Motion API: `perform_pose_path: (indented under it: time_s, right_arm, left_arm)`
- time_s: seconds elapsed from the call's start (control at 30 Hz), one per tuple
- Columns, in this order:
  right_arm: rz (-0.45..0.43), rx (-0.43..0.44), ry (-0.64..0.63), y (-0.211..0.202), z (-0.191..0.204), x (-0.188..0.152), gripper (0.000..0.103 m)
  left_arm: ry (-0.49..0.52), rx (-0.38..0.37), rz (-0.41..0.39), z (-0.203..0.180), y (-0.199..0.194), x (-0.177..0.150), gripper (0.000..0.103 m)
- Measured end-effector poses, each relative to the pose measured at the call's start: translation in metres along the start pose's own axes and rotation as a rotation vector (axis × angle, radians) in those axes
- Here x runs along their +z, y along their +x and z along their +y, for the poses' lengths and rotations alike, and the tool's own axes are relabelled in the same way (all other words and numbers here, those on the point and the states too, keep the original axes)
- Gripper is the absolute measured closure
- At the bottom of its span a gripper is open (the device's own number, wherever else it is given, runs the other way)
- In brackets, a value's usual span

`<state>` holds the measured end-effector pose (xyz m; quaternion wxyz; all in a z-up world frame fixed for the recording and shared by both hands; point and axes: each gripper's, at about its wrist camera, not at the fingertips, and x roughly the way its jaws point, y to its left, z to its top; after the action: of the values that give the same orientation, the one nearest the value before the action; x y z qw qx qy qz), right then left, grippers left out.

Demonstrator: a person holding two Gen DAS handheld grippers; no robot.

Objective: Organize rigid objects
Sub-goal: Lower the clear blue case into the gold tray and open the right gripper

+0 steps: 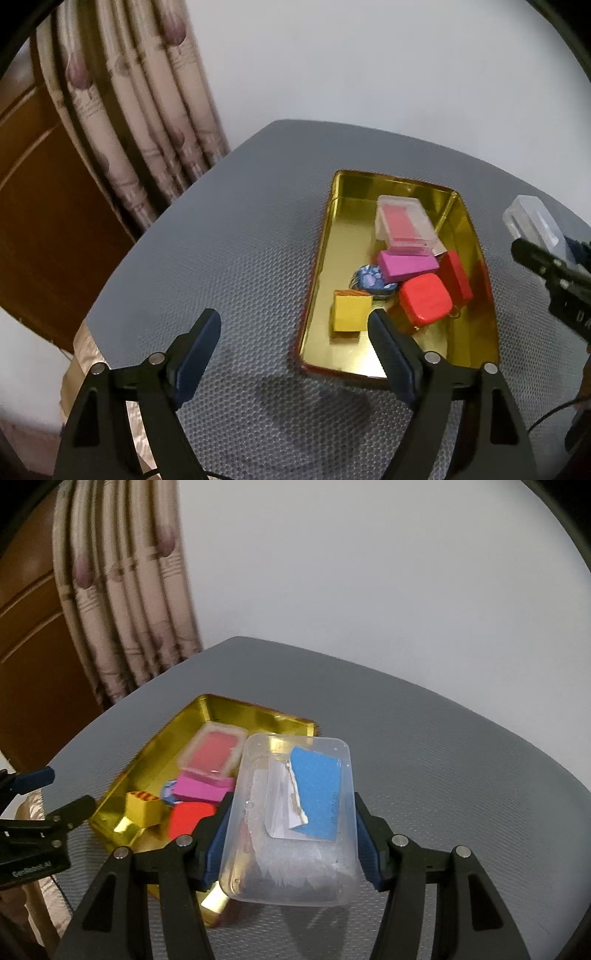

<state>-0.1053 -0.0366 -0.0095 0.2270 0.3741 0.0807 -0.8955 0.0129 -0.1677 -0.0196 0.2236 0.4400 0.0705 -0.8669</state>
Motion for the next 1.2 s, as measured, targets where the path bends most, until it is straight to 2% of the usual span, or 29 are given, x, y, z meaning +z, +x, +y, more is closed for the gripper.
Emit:
perform_pose_path:
  time_s: [0.3, 0.57, 0.7, 1.2]
  right_arm:
    - [0.031, 0.047, -0.056, 0.005, 0.038, 0.005, 0.044]
    - [0.063, 0.063, -0.069, 0.02, 0.055, 0.005, 0.044]
    - [0.072, 0.062, -0.062, 0.029, 0.056, 0.004, 0.044]
    - [0.088, -0.01, -0.03, 0.071, 0.049, 0.02, 0.044]
  left_arm:
    - [-0.079, 0.028, 0.027, 0.028, 0.005, -0.003, 0.024]
    - [-0.078, 0.113, 0.008, 0.038, 0.014, -0.001, 0.024]
    - [-0.109, 0.092, 0.013, 0.044, 0.014, -0.001, 0.022]
    - [-0.091, 0.08, 0.02, 0.04, 0.016, 0.0, 0.022]
